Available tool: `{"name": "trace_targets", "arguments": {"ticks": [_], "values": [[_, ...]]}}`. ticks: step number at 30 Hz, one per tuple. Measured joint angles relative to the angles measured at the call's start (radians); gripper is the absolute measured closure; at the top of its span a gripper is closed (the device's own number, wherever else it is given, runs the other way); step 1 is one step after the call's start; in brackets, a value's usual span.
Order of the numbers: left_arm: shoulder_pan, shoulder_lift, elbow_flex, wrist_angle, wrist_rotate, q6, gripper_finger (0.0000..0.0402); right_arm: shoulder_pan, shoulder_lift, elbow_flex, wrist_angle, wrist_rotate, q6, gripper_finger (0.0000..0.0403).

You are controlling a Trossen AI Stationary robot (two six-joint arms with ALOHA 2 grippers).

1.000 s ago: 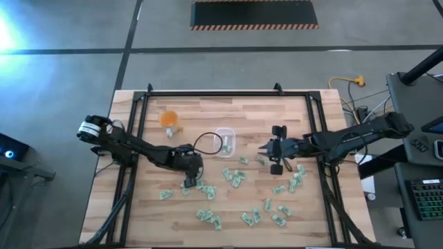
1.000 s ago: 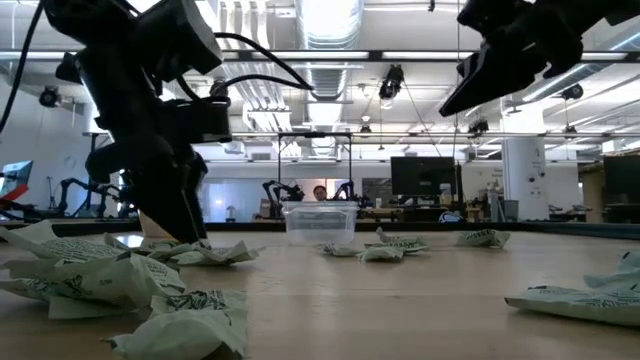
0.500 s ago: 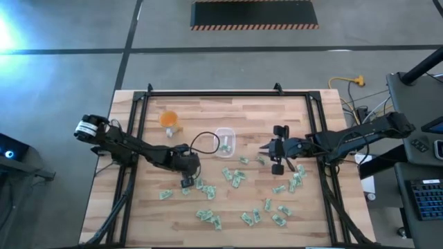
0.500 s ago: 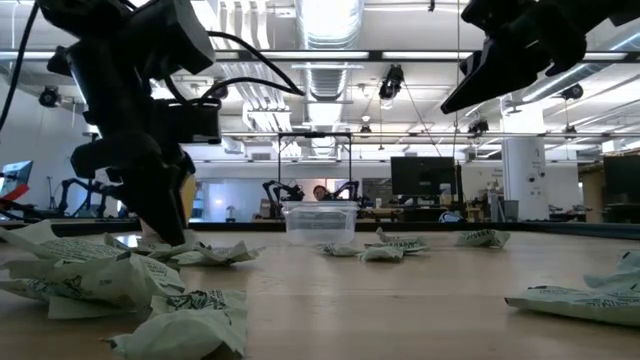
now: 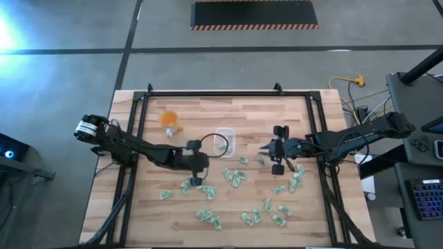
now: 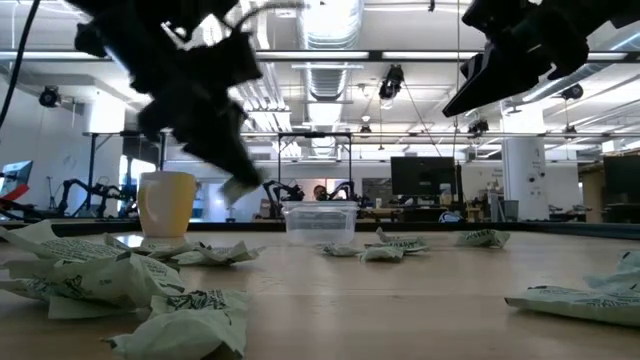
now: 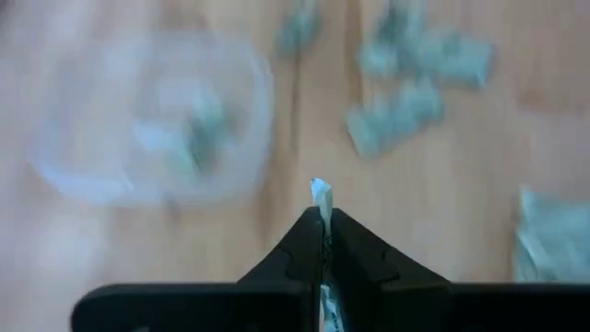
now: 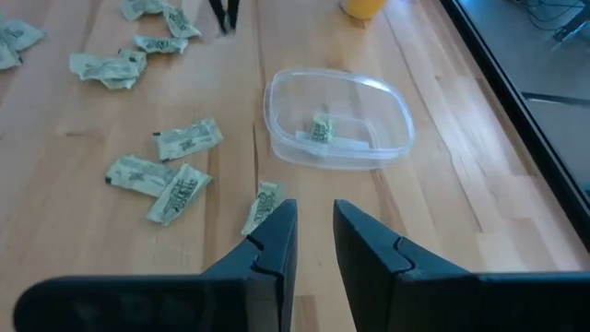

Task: Pick and place Stevia / Truvia into bins
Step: Put the stevia packet into the bin

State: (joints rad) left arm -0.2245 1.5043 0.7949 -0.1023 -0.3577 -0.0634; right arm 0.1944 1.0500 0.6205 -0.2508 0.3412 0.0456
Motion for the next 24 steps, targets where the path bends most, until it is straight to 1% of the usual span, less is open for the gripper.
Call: {"name": "trace_targets", "arguments": {"ticks": [5, 8, 11, 16, 24], "values": [[0.017, 0.000, 0.019, 0.190, -0.127, 0.226, 0.0401, 0.000, 0.000, -0.020, 0.000, 0.001, 0.003, 0.0338], [0.056, 0.014, 0.010, 0.319, -0.152, 0.310, 0.0401, 0.000, 0.001, -0.028, 0.000, 0.001, 0.003, 0.0338], [0.109, 0.043, 0.009, 0.386, -0.152, 0.332, 0.0401, 0.000, 0.001, -0.031, 0.001, 0.001, 0.001, 0.0340], [0.182, 0.112, 0.020, 0.390, -0.150, 0.332, 0.0401, 0.000, 0.001, -0.031, 0.001, 0.001, 0.000, 0.0342], [0.206, 0.244, 0.079, 0.428, -0.142, 0.344, 0.0401, -0.001, 0.001, -0.033, 0.003, 0.001, -0.004, 0.0344]]}}
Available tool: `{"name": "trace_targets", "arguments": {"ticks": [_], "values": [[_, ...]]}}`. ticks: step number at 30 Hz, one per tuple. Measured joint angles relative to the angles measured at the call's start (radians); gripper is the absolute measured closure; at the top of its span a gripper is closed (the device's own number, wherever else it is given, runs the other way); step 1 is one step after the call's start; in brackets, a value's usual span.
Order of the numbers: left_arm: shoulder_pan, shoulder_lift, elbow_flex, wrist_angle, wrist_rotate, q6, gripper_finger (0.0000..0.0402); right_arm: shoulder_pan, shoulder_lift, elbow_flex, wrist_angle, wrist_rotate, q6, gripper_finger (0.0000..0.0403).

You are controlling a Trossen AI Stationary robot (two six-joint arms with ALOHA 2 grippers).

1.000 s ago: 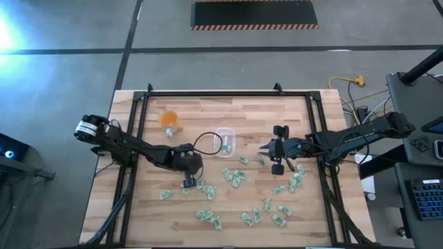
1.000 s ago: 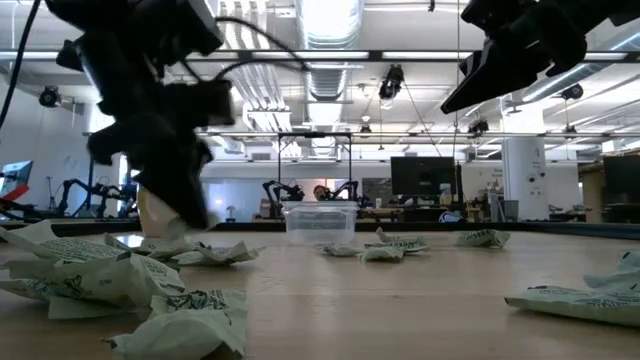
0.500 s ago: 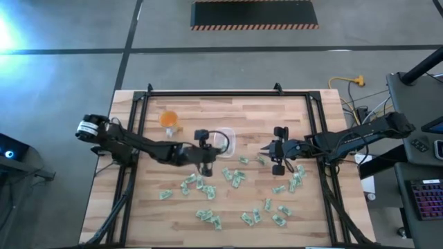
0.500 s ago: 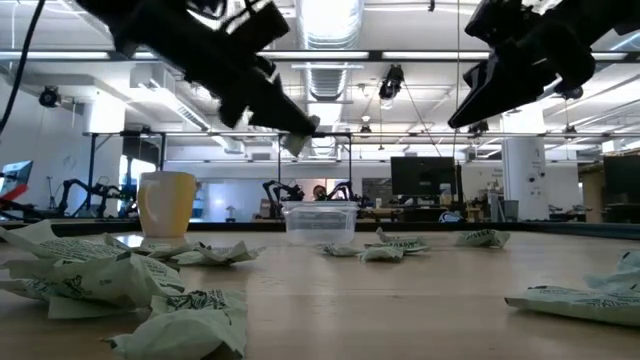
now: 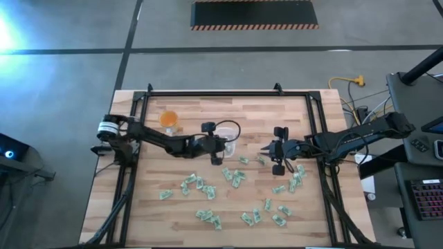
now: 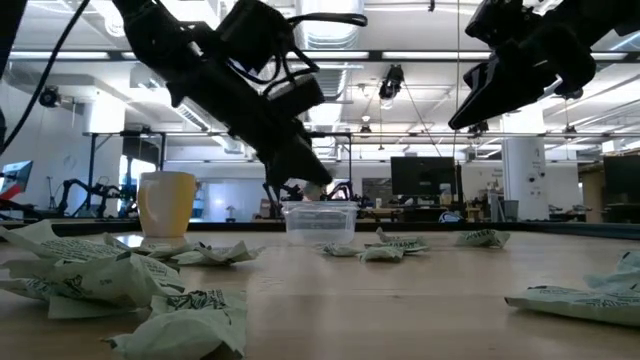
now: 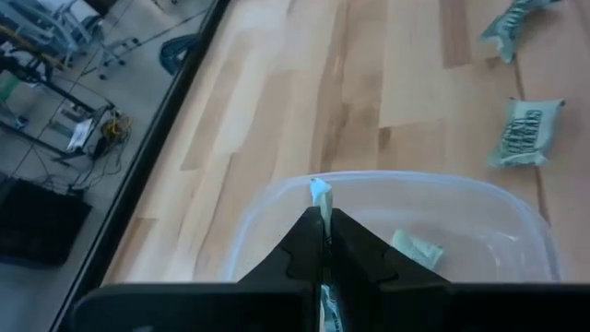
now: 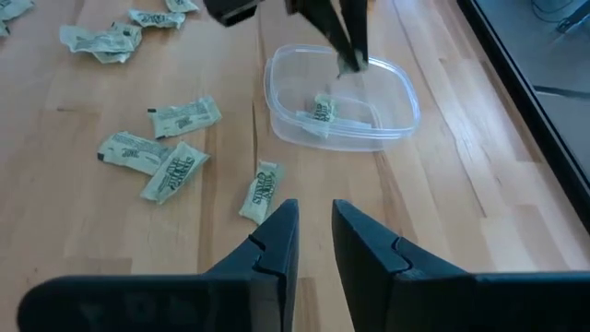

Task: Pick and place Stevia / Truvia into bins
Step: Put the stevia packet into the bin

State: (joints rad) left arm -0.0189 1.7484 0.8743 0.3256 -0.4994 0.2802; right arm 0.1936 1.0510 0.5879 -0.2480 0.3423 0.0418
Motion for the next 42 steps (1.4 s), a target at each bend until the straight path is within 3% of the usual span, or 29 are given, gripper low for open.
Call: {"name": "trace_targets", "arguments": {"ticks": [4, 9, 18, 30, 37, 42], "values": [[0.000, 0.034, 0.028, 0.002, 0.026, 0.031, 0.0387, 0.000, 0.000, -0.009, 0.001, 0.000, 0.008, 0.0341], [0.000, 0.039, 0.040, 0.000, 0.035, 0.049, 0.0328, 0.000, 0.000, -0.051, 0.011, -0.001, 0.060, 0.0335], [-0.001, -0.036, 0.038, -0.065, 0.022, 0.037, 0.0254, 0.000, 0.000, -0.124, 0.105, -0.043, 0.127, 0.0322], [-0.039, -0.167, 0.028, -0.278, 0.050, -0.122, 0.0248, 0.000, 0.018, -0.197, 0.157, -0.063, 0.226, 0.0306], [-0.103, -0.208, 0.001, -0.293, 0.149, -0.172, 0.0248, -0.001, 0.157, -0.200, 0.201, -0.063, 0.228, 0.0290], [-0.158, -0.214, 0.001, -0.308, 0.159, -0.173, 0.0248, -0.017, 0.261, -0.160, 0.198, -0.061, 0.196, 0.0277]]}}
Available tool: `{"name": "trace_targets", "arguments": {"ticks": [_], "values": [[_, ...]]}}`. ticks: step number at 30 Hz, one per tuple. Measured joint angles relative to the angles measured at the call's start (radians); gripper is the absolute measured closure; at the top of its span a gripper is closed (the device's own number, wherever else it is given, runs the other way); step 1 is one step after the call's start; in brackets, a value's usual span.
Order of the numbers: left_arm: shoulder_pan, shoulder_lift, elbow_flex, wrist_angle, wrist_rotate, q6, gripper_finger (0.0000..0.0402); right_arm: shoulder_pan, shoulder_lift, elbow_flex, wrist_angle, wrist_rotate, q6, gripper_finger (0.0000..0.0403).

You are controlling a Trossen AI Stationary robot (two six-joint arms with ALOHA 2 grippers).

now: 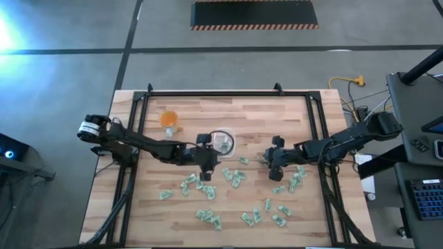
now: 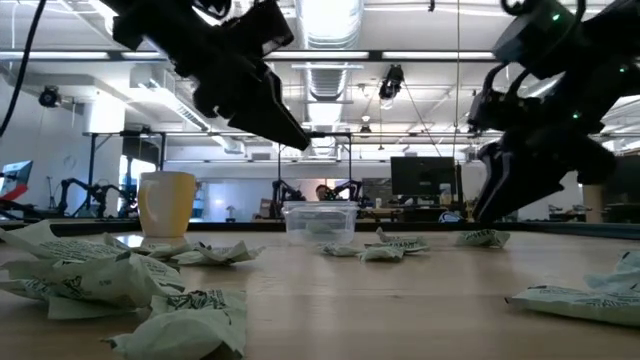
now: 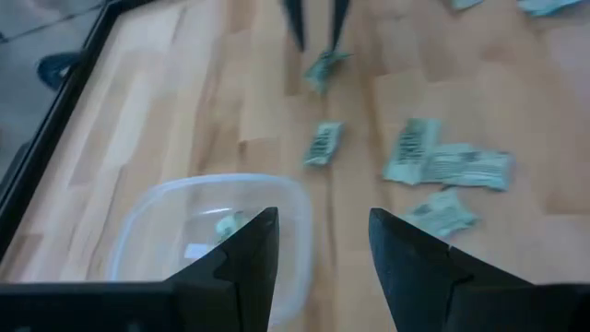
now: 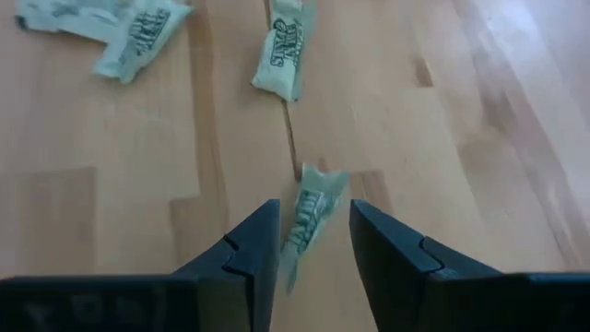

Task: Pick and place Stevia / Truvia into bins
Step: Put the stevia packet into the bin

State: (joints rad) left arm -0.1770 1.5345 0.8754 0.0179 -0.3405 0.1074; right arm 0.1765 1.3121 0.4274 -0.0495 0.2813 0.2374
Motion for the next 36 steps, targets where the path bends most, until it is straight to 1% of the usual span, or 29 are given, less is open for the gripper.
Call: {"name": "trace_targets", "arguments": {"ticks": [7, 12, 15, 20, 26, 27, 32, 36], "values": [[-0.036, 0.002, -0.003, -0.008, 0.000, 0.001, 0.0248, -0.023, 0.105, 0.052, -0.002, -0.003, -0.005, 0.0266], [-0.035, 0.002, -0.007, -0.008, -0.002, 0.000, 0.0248, -0.047, 0.168, 0.075, -0.001, -0.004, -0.005, 0.0272], [-0.035, 0.002, -0.008, -0.002, -0.004, 0.000, 0.0248, -0.055, 0.181, 0.081, 0.002, -0.006, -0.009, 0.0280], [-0.035, 0.002, -0.010, -0.006, -0.005, 0.001, 0.0248, -0.061, 0.182, 0.087, -0.001, -0.013, -0.055, 0.0313], [-0.035, 0.002, -0.011, -0.004, -0.005, 0.003, 0.0248, -0.063, 0.174, 0.091, -0.007, 0.002, -0.114, 0.0382], [-0.035, 0.002, -0.011, -0.004, -0.005, 0.003, 0.0248, -0.062, 0.174, 0.091, -0.007, 0.002, -0.126, 0.0387], [-0.036, 0.002, -0.016, -0.006, -0.005, -0.004, 0.0248, -0.075, 0.169, 0.106, 0.000, 0.031, -0.192, 0.0393], [-0.038, 0.002, -0.017, -0.025, -0.003, -0.078, 0.0248, -0.080, 0.168, 0.177, 0.005, 0.087, -0.280, 0.0394]]}}
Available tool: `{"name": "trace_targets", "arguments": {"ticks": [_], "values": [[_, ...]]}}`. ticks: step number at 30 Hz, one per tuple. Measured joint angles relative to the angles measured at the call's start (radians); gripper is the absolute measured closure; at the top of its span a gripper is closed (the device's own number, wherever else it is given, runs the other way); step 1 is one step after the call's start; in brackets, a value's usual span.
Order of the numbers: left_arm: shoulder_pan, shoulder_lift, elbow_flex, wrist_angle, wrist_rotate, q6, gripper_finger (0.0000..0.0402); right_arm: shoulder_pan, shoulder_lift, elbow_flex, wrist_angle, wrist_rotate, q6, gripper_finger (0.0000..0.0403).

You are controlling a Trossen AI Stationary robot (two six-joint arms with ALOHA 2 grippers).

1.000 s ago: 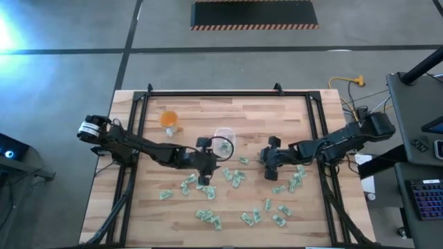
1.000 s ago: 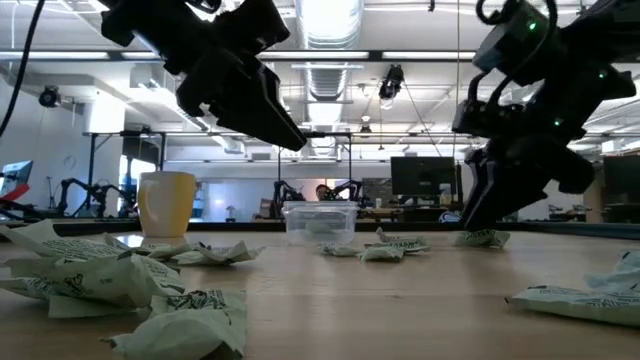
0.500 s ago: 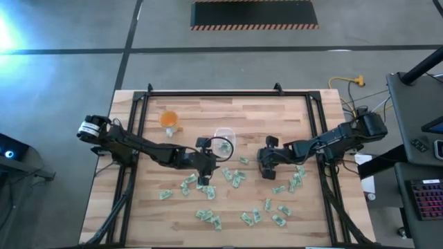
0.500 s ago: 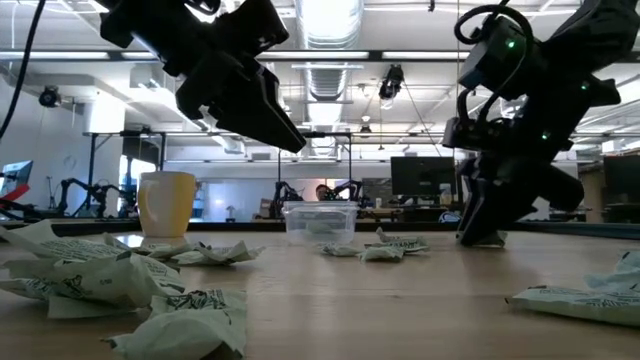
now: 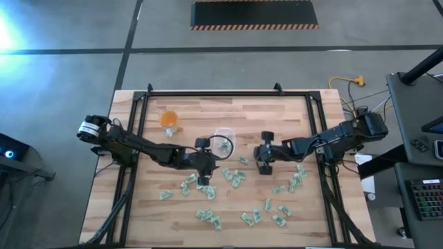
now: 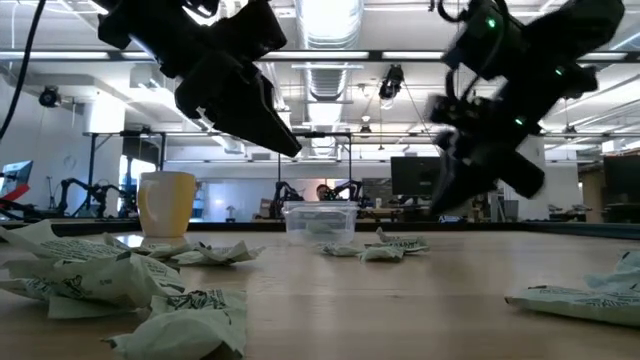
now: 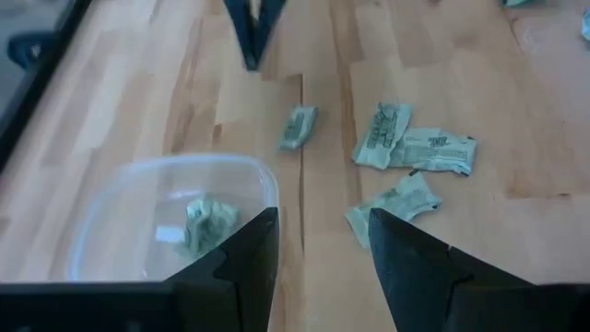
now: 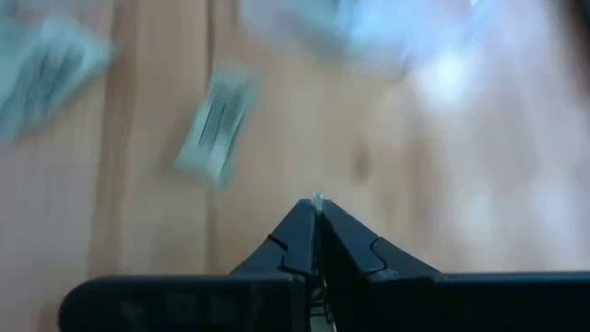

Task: Pick and place Stevia / Truvia into bins
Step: Put the stevia packet into the bin

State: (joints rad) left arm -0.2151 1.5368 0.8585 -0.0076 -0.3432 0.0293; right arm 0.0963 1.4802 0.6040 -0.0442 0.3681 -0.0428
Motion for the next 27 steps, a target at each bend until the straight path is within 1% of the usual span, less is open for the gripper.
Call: {"name": "trace_targets", "arguments": {"ticks": [3, 6, 13, 14, 18, 21, 24, 27], "values": [[-0.003, 0.000, -0.001, -0.049, 0.018, -0.039, 0.0248, 0.000, 0.000, 0.063, 0.023, 0.027, -0.075, 0.0394], [-0.006, 0.000, -0.001, -0.088, 0.048, -0.082, 0.0248, 0.000, 0.000, 0.109, 0.076, 0.028, -0.146, 0.0394], [-0.031, 0.000, -0.001, -0.196, 0.124, -0.171, 0.0248, -0.004, 0.010, 0.149, 0.271, 0.019, -0.305, 0.0394], [-0.036, 0.000, -0.002, -0.214, 0.134, -0.187, 0.0248, -0.011, 0.010, 0.149, 0.292, 0.001, -0.321, 0.0394], [-0.058, 0.000, -0.001, -0.279, 0.165, -0.251, 0.0248, -0.064, 0.029, 0.149, 0.383, -0.130, -0.332, 0.0394], [-0.079, 0.000, -0.002, -0.320, 0.170, -0.292, 0.0248, -0.106, 0.071, 0.167, 0.438, -0.205, -0.332, 0.0394], [-0.099, 0.000, -0.002, -0.348, 0.182, -0.335, 0.0248, -0.142, 0.142, 0.199, 0.448, -0.242, -0.332, 0.0394], [-0.121, 0.000, -0.002, -0.364, 0.194, -0.365, 0.0248, -0.169, 0.229, 0.250, 0.443, -0.244, -0.323, 0.0394]]}}
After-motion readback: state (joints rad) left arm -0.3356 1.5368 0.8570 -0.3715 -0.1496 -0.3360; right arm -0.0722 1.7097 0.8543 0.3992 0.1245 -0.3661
